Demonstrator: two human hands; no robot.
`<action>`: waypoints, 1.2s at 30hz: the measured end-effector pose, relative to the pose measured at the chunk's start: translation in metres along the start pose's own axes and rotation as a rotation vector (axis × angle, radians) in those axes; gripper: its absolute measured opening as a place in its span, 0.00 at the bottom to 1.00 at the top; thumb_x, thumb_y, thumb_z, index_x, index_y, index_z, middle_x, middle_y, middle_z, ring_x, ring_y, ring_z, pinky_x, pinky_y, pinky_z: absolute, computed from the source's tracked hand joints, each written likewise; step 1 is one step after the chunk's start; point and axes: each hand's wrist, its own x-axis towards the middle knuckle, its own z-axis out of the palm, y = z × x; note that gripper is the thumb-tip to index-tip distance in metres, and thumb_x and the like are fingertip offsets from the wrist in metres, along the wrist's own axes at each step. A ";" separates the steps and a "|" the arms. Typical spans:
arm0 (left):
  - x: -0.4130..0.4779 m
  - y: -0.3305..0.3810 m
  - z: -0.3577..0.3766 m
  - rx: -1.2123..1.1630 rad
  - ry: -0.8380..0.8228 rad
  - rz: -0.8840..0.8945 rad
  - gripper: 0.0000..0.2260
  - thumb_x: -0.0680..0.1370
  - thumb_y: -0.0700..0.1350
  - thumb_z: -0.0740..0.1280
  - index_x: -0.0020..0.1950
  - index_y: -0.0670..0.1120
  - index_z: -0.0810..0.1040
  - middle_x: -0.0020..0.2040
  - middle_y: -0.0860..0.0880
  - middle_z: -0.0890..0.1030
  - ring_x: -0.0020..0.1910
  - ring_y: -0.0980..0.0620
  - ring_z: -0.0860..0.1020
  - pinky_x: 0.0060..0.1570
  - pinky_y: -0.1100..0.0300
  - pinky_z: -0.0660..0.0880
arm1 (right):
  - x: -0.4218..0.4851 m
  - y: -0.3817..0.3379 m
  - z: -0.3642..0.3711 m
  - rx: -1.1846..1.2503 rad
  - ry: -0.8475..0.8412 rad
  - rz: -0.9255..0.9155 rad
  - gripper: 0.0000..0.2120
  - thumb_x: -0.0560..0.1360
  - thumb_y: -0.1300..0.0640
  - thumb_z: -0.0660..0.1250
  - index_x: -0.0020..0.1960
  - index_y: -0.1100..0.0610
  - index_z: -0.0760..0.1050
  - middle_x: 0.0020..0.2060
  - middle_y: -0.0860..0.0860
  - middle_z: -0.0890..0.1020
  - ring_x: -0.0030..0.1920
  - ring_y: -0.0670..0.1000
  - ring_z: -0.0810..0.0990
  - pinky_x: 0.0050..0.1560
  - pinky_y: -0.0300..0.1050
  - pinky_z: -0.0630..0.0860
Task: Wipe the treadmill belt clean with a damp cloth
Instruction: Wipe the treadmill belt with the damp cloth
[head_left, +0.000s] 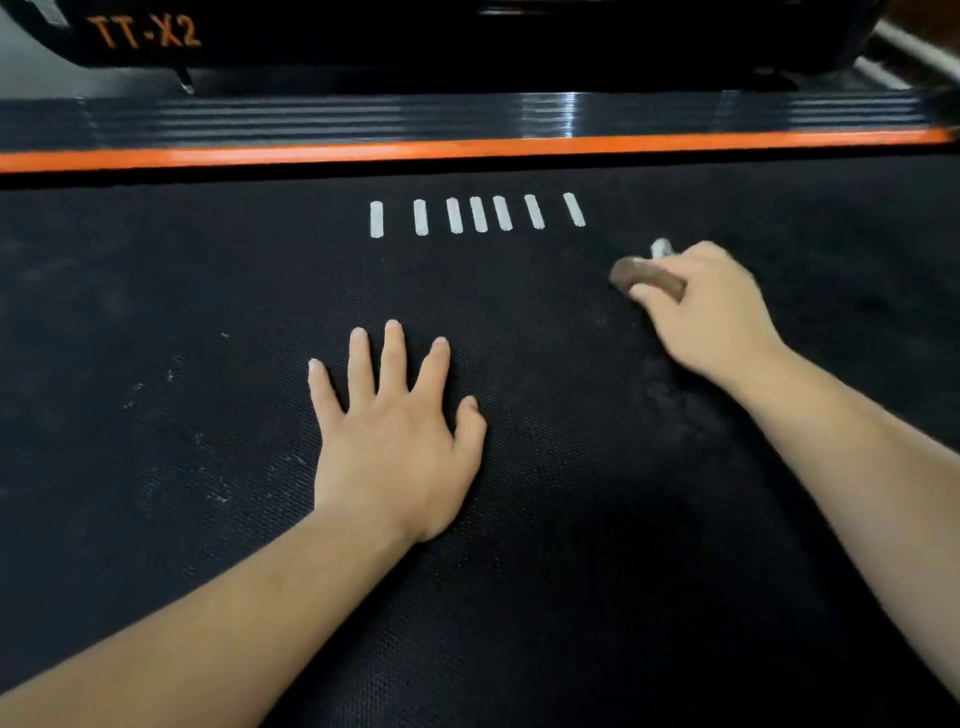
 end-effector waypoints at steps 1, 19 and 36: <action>0.000 0.000 0.000 -0.002 0.004 0.000 0.33 0.79 0.65 0.38 0.84 0.57 0.48 0.85 0.46 0.46 0.83 0.41 0.39 0.78 0.34 0.40 | -0.001 0.002 0.000 -0.021 0.051 0.058 0.13 0.77 0.45 0.64 0.59 0.43 0.82 0.47 0.54 0.75 0.53 0.59 0.77 0.53 0.50 0.74; 0.001 -0.002 0.005 -0.001 0.035 -0.007 0.30 0.82 0.64 0.45 0.83 0.56 0.52 0.85 0.45 0.48 0.83 0.41 0.42 0.78 0.33 0.40 | -0.117 -0.002 -0.042 0.054 -0.121 -0.119 0.12 0.77 0.52 0.70 0.58 0.37 0.81 0.46 0.48 0.77 0.51 0.53 0.75 0.54 0.47 0.72; -0.007 0.004 -0.005 -0.035 0.092 0.064 0.26 0.84 0.59 0.52 0.80 0.51 0.65 0.82 0.42 0.59 0.83 0.39 0.50 0.77 0.30 0.42 | -0.187 -0.014 -0.064 0.133 -0.251 -0.225 0.11 0.75 0.49 0.73 0.58 0.45 0.84 0.46 0.46 0.77 0.49 0.46 0.76 0.51 0.38 0.69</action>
